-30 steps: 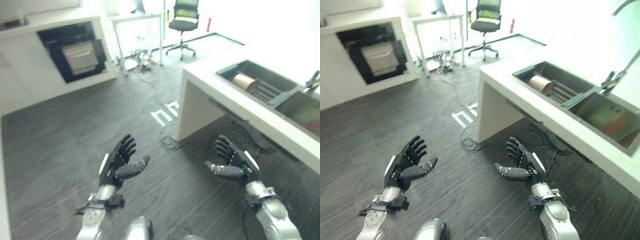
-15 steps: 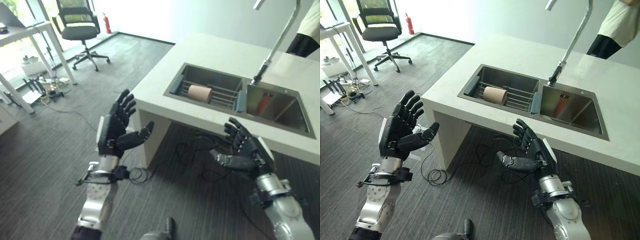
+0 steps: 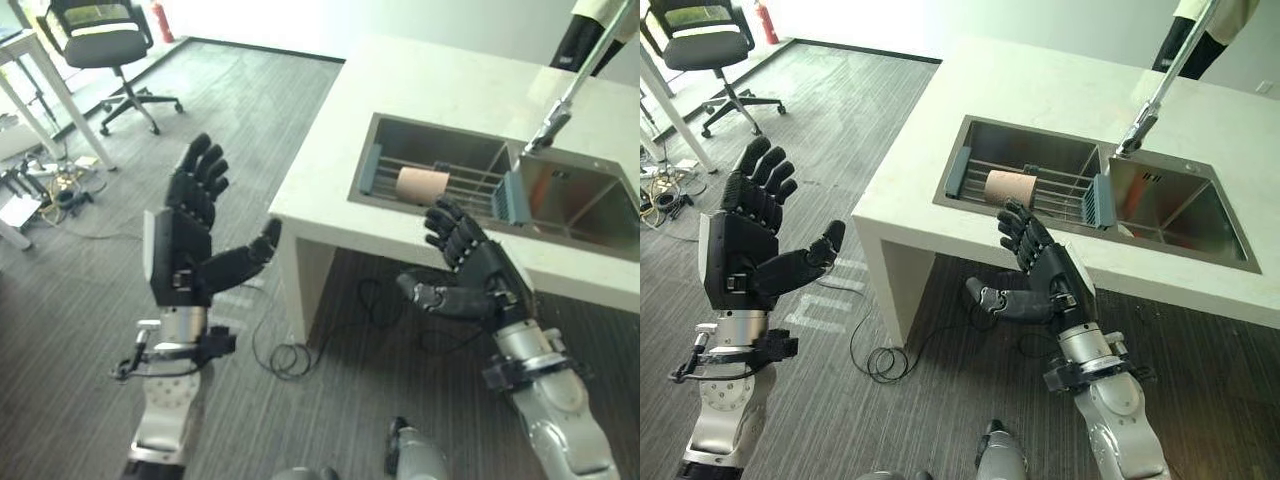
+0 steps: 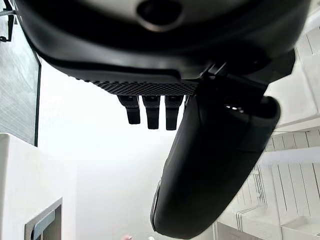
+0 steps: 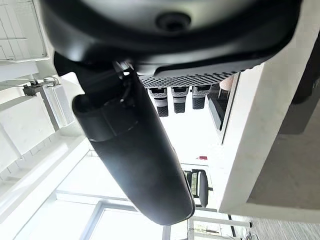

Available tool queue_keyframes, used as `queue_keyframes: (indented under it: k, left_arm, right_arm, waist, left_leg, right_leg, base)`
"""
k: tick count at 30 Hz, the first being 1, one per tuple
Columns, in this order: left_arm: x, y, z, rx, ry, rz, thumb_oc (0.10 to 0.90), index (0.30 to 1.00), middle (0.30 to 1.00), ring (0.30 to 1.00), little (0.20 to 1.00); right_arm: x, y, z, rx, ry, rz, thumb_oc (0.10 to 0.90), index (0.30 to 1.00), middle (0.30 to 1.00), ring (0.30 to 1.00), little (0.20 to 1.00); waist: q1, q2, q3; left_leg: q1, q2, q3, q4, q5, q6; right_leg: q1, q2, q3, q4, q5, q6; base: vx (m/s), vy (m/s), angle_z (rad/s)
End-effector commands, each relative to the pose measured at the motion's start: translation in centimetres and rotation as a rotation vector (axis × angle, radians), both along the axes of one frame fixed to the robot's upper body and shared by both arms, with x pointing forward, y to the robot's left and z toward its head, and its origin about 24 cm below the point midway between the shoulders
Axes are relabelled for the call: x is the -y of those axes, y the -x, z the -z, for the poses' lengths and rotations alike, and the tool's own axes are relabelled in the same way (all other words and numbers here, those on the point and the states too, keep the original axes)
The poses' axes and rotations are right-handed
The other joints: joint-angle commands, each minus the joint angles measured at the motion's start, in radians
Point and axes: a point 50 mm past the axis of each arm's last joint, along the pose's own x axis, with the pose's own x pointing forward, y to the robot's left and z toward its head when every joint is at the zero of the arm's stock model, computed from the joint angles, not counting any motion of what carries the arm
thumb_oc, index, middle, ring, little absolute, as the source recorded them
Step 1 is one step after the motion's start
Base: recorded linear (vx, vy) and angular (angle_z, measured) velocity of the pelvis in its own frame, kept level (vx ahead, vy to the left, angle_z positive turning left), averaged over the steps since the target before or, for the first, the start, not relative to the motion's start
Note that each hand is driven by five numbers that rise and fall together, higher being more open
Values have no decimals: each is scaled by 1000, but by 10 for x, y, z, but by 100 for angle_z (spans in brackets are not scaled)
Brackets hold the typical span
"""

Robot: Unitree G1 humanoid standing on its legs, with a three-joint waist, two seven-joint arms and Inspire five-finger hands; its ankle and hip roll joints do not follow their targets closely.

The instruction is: Place the dishes in the dishwasher.

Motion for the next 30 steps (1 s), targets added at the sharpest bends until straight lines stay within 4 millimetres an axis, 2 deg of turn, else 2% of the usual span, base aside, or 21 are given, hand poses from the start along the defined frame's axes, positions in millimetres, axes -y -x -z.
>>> queue_keyframes:
  k: [1, 2, 3, 5, 6, 7, 8, 9, 10, 11, 12, 13, 14, 16, 17, 18, 22, 26, 30]
  left_arm:
    - [9, 19, -38, 228, -3, 127, 800, 900, 900, 900, 900]
    - [10, 21, -41, 252, -4, 134, 800, 900, 900, 900, 900]
    - [11, 21, -42, 272, -8, 117, 800, 900, 900, 900, 900]
    - [11, 20, -42, 269, -8, 98, 800, 900, 900, 900, 900]
    - [9, 19, -40, 258, 18, 90, 800, 900, 900, 900, 900]
    - [8, 19, -38, 254, 31, 95, 800, 900, 900, 900, 900]
    - [8, 20, -37, 254, 34, 97, 800, 900, 900, 900, 900]
    - [10, 21, -35, 252, 44, 110, 800, 900, 900, 900, 900]
    - [10, 21, -33, 247, 48, 122, 800, 900, 900, 900, 900]
    - [12, 21, -31, 243, 48, 133, 800, 900, 900, 900, 900]
    - [16, 21, -28, 225, 42, 170, 800, 900, 900, 900, 900]
    - [18, 21, -27, 217, 38, 188, 800, 900, 900, 900, 900]
    - [18, 21, -25, 210, 37, 197, 800, 900, 900, 900, 900]
    - [18, 21, -24, 203, 40, 196, 800, 900, 900, 900, 900]
    - [18, 21, -24, 200, 46, 194, 800, 900, 900, 900, 900]
    - [19, 20, -25, 197, 54, 200, 800, 900, 900, 900, 900]
    - [24, 14, -25, 184, 63, 195, 800, 900, 900, 900, 900]
    - [27, 13, -26, 189, 57, 212, 800, 900, 900, 900, 900]
    - [28, 9, -28, 179, 40, 227, 800, 900, 900, 900, 900]
  right_arm:
    - [10, -4, -39, 226, -51, 24, 800, 900, 900, 900, 900]
    - [12, -3, -41, 236, -54, 27, 800, 900, 900, 900, 900]
    - [14, -2, -42, 240, -57, 24, 800, 900, 900, 900, 900]
    - [15, -2, -43, 243, -51, 19, 800, 900, 900, 900, 900]
    - [16, -1, -44, 247, -35, 7, 800, 900, 900, 900, 900]
    - [17, 0, -44, 247, -30, 6, 800, 900, 900, 900, 900]
    - [17, 1, -44, 248, -28, 7, 800, 900, 900, 900, 900]
    - [18, 2, -42, 248, -22, 12, 800, 900, 900, 900, 900]
    - [19, 2, -42, 245, -20, 14, 800, 900, 900, 900, 900]
    - [20, 2, -41, 240, -19, 14, 800, 900, 900, 900, 900]
    - [21, 3, -38, 229, -30, 29, 800, 900, 900, 900, 900]
    - [19, 2, -36, 222, -39, 38, 800, 900, 900, 900, 900]
    - [15, 0, -35, 216, -42, 34, 800, 900, 900, 900, 900]
    - [12, -2, -34, 211, -41, 26, 800, 900, 900, 900, 900]
    - [9, -2, -34, 206, -36, 16, 800, 900, 900, 900, 900]
    - [8, -3, -34, 202, -32, 19, 800, 900, 900, 900, 900]
    - [8, -2, -33, 179, -39, -3, 800, 900, 900, 900, 900]
    - [10, 2, -32, 176, -43, -1, 800, 900, 900, 900, 900]
    - [8, -1, -35, 188, -52, 0, 800, 900, 900, 900, 900]
  waist:
    - [-2, -28, -132]
    - [-8, -26, -133]
    - [-15, -22, -133]
    - [-19, -19, -131]
    - [-25, -16, -132]
    - [-25, -18, -132]
    - [-24, -23, -131]
    - [-23, -40, -130]
    - [-19, -52, -127]
    - [-15, -56, -122]
    - [-6, -63, -110]
    - [-1, -60, -103]
    - [6, -38, -93]
    - [12, -10, -89]
    - [23, 5, -90]
    - [29, 11, -91]
    - [19, 13, -116]
    - [9, 13, -131]
    - [17, 6, -131]
  left_leg:
    - [-43, 170, -3, 45, -33, -130]
    - [-33, 184, 1, 45, -24, -142]
    - [-25, 203, 6, 45, 9, -155]
    - [-19, 215, 2, 45, 55, -167]
    - [-4, 218, -4, 45, 123, -179]
    - [2, 220, -6, 45, 159, -183]
    - [8, 219, -5, 45, 181, -185]
    - [29, 217, 7, 45, 241, -185]
    - [32, 206, 7, 72, 250, -182]
    - [11, 190, -4, 134, 251, -179]
    - [-66, 169, 7, 200, 251, -167]
    - [-81, 150, 20, 141, 223, -149]
    - [-104, 138, 14, 45, 203, -144]
    - [-162, 135, -26, 45, 160, -143]
    - [-212, 123, -79, 45, 142, -143]
    - [-232, 116, -105, 45, 149, -147]
    - [-229, 108, -132, 45, 112, -139]
    - [-216, 105, -129, 45, 96, -132]
    - [-204, 92, -124, 45, 82, -113]
  right_leg:
    - [80, -34, 20, -134, 79, 99]
    - [85, -19, 24, -134, 69, 85]
    - [92, 0, 30, -134, 60, 72]
    - [100, 21, 45, -134, 49, 59]
    - [115, 49, 65, -134, 29, 38]
    - [124, 58, 72, -134, 21, 29]
    - [131, 63, 77, -134, 15, 21]
    - [145, 68, 89, -134, 4, 4]
    - [151, 67, 97, -134, -1, -4]
    - [160, 74, 108, -134, -9, -14]
    - [181, 85, 121, -134, -16, -20]
    - [186, 92, 137, -134, -20, -12]
    - [192, 116, 155, -134, -29, 0]
    - [197, 149, 177, -134, -39, 7]
    - [201, 170, 204, -134, -49, 10]
    - [206, 178, 215, -134, -55, 8]
    - [201, 168, 201, -134, -63, 14]
    - [203, 153, 183, -134, -65, 18]
    - [213, 127, 164, -134, -58, 27]
  base:
    - [259, -297, -10]
    - [238, -286, -29]
    - [253, -313, -31]
    - [195, -239, -19]
    - [230, -263, -16]
    - [237, -283, -33]
    - [225, -291, -32]
    - [203, -284, -44]
    - [214, -306, -52]
    - [187, -274, -61]
    - [221, -223, -41]
    - [239, -89, -7]
    - [187, 74, -7]
    - [144, 121, -33]
    - [161, 118, -46]
    - [170, 140, -55]
    - [82, 146, -74]
    - [68, 131, 7]
    - [68, 150, 15]
